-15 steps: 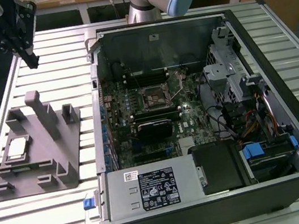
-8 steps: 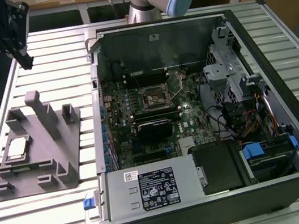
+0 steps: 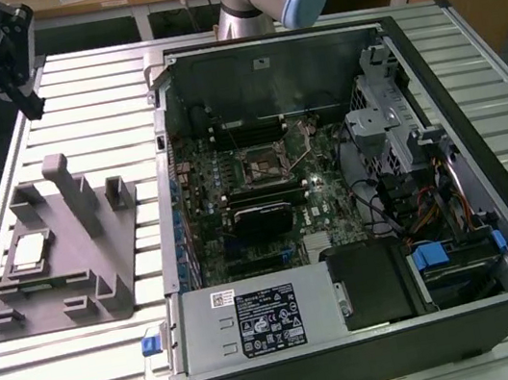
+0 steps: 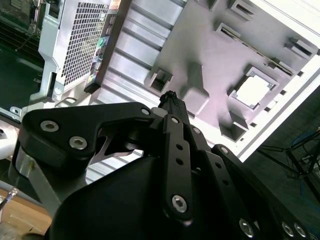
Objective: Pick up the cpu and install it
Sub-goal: 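Reach for the cpu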
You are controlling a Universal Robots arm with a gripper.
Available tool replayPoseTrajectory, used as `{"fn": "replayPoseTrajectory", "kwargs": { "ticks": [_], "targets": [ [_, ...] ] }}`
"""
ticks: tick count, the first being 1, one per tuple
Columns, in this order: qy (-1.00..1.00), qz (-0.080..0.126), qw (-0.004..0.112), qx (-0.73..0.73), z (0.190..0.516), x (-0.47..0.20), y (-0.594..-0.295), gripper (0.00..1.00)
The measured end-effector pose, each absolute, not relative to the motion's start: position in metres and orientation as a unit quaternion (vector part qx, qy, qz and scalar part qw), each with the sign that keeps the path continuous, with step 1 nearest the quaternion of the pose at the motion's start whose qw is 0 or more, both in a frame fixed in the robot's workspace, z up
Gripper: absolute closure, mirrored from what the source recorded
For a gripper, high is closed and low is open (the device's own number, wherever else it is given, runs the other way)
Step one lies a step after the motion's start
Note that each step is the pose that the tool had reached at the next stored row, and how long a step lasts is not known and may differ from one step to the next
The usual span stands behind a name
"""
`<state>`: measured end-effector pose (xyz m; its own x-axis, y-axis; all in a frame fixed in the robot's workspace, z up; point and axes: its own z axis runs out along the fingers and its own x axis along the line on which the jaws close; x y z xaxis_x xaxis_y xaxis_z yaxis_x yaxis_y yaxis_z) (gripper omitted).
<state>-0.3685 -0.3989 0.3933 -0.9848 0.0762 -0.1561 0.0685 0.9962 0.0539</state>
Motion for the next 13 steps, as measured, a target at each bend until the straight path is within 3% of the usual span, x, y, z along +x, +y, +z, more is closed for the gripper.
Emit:
{"fn": "replayPoseTrajectory", "kwargs": {
  "ticks": [10,13],
  "targets": [
    [0.996,0.023,0.082,0.036,0.3933,-0.3801,-0.3990,0.89],
    [0.997,0.023,0.067,0.037,0.3917,-0.3800,-0.3989,0.89]
  ]
}}
